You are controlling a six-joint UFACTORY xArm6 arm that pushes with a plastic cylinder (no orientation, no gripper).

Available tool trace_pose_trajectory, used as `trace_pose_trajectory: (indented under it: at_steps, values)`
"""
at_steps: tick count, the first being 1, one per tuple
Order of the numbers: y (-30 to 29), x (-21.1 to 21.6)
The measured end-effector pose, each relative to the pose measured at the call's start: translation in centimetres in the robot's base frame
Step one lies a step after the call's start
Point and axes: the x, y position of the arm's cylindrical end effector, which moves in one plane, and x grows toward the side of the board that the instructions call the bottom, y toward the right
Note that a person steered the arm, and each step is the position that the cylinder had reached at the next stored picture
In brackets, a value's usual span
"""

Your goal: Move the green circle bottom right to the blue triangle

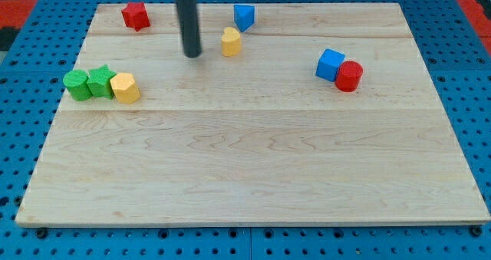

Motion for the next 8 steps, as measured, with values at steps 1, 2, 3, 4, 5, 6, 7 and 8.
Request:
trace_pose_trajectory:
  at_steps: [1,2,3,4,5,6,7,8]
  values:
    - [3.9,-0.6]
    - [15.4,0.2]
    - [12.4,-1.1]
    - [5.0,-1.5]
    - [14.2,-3.9]
    - [23.0,-2.2]
    - [23.8,-0.1]
    - [22.0,-5.2]
